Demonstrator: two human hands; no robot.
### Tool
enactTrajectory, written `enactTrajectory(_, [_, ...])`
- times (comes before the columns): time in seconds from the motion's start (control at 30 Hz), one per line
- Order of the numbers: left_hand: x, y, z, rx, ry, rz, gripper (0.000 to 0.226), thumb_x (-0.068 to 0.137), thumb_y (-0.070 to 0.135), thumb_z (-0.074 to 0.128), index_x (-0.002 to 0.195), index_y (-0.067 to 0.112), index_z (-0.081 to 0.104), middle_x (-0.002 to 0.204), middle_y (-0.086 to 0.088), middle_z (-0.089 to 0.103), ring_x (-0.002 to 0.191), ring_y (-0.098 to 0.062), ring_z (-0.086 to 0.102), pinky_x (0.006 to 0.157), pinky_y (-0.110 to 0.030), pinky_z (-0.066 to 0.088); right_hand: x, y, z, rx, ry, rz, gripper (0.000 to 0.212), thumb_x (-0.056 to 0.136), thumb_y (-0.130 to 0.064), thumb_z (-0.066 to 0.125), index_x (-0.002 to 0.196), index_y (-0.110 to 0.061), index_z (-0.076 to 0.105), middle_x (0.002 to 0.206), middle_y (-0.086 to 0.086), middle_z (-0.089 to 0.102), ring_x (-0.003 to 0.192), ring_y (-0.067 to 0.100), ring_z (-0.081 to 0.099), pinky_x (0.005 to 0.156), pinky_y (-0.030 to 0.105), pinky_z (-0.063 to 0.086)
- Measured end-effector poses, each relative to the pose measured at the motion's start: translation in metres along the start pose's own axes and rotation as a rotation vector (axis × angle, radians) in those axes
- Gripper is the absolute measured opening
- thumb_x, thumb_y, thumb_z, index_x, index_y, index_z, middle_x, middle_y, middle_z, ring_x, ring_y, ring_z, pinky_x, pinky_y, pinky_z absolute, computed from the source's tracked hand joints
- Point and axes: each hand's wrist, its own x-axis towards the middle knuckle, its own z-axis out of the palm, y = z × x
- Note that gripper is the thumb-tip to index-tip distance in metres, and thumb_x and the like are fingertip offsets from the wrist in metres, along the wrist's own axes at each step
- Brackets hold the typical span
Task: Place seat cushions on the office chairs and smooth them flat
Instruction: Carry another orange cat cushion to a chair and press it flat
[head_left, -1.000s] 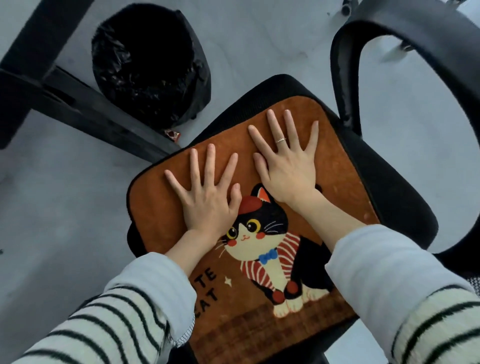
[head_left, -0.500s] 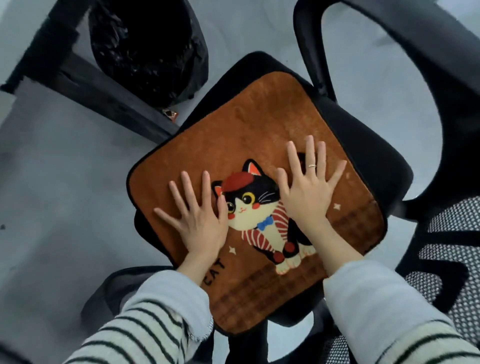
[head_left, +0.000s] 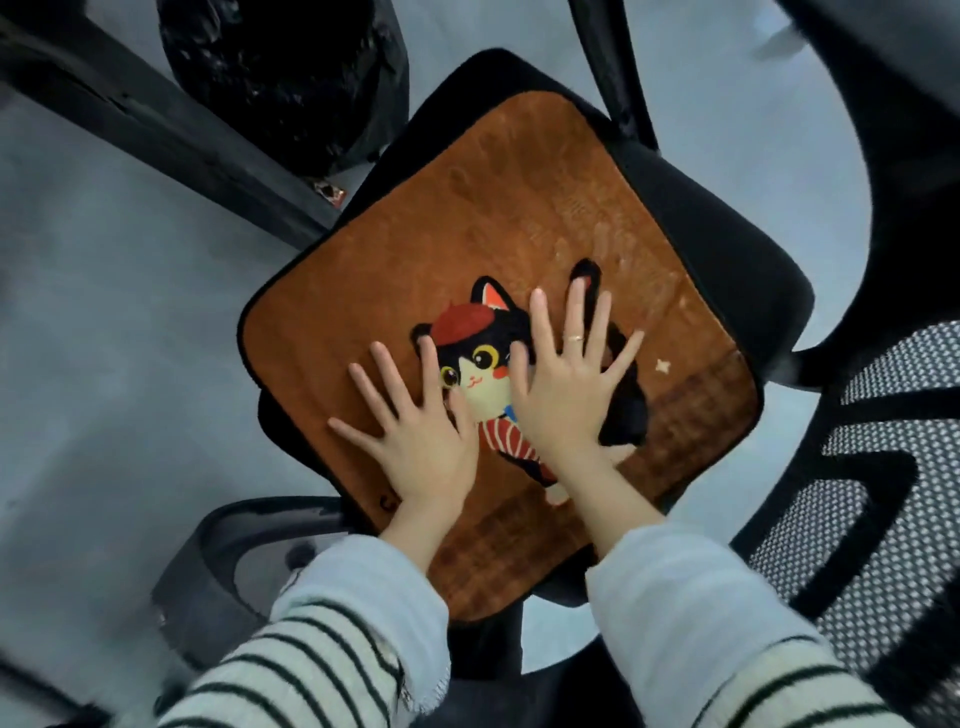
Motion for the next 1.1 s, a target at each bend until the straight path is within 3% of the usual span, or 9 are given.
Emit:
enactTrajectory(0.33, [-0.013,0.001,0.025,-0.029,0.039,0.0,0.059,0.095,0.041,0.026,0.151,0.027,0.012,0.157,-0.02,0.009,0.143,-0.046,0.006,0.098,-0.08,0.007,-0.032,0.003,0.016,-0.07,0.021,-0.078,0.048,0.096,-0.04,0.037,0.143,-0.032,0.039,0.152,0.007,0.034,0.143,0.03,0.027,0.11,0.065,0.016])
enactTrajectory(0.47, [-0.007,-0.005,0.007,0.063,-0.055,0.087,0.063,0.096,0.044,0.025,0.152,0.024,0.005,0.157,-0.021,0.002,0.142,-0.047,0.001,0.095,-0.081,0.012,-0.028,0.013,0.001,-0.078,-0.12,-0.117,0.049,0.096,-0.044,0.039,0.144,-0.033,0.038,0.154,0.004,0.032,0.143,0.026,0.027,0.111,0.065,0.015])
enactTrajectory(0.53, [-0.004,-0.008,-0.012,0.145,-0.127,0.241,0.063,0.096,0.045,0.025,0.151,0.027,0.0,0.158,-0.018,-0.007,0.143,-0.045,-0.005,0.098,-0.079,0.01,-0.025,0.028,-0.018,-0.083,-0.193,-0.035,0.052,0.095,-0.046,0.037,0.146,-0.035,0.032,0.157,0.003,0.024,0.146,0.023,0.021,0.111,0.065,0.012])
enactTrajectory(0.67, [-0.009,-0.03,-0.034,0.521,-0.328,1.105,0.07,0.093,0.061,0.028,0.143,0.043,-0.018,0.155,-0.005,-0.026,0.141,-0.037,-0.023,0.099,-0.078,-0.001,-0.017,0.06,-0.044,0.036,-0.331,0.497,0.061,0.096,-0.054,0.024,0.151,-0.035,0.005,0.161,0.001,-0.006,0.148,0.025,-0.006,0.113,0.063,0.005])
enactTrajectory(0.73, [-0.005,-0.041,-0.032,0.669,-0.428,1.367,0.08,0.086,0.071,0.029,0.14,0.044,-0.024,0.15,-0.005,-0.037,0.137,-0.037,-0.031,0.096,-0.079,-0.012,-0.019,0.061,-0.038,0.04,-0.32,0.545,0.065,0.095,-0.057,0.023,0.152,-0.032,0.002,0.16,0.004,-0.01,0.147,0.028,-0.009,0.112,0.064,0.004])
enactTrajectory(0.9, [0.015,-0.051,-0.015,0.749,-0.429,1.473,0.088,0.079,0.08,0.023,0.134,0.046,-0.036,0.14,-0.002,-0.051,0.13,-0.035,-0.043,0.089,-0.078,-0.024,-0.025,0.049,-0.001,-0.069,-0.138,0.561,0.066,0.094,-0.054,0.021,0.152,-0.024,0.01,0.16,0.013,0.006,0.147,0.037,0.003,0.108,0.07,0.003])
enactTrajectory(1.1, [0.003,-0.046,-0.019,0.758,-0.425,1.431,0.087,0.08,0.079,0.025,0.135,0.044,-0.034,0.143,-0.003,-0.047,0.134,-0.037,-0.038,0.092,-0.078,-0.02,-0.035,0.043,-0.009,-0.048,-0.17,0.521,0.063,0.096,-0.051,0.02,0.152,-0.024,0.009,0.16,0.012,0.004,0.147,0.035,0.002,0.109,0.069,0.005])
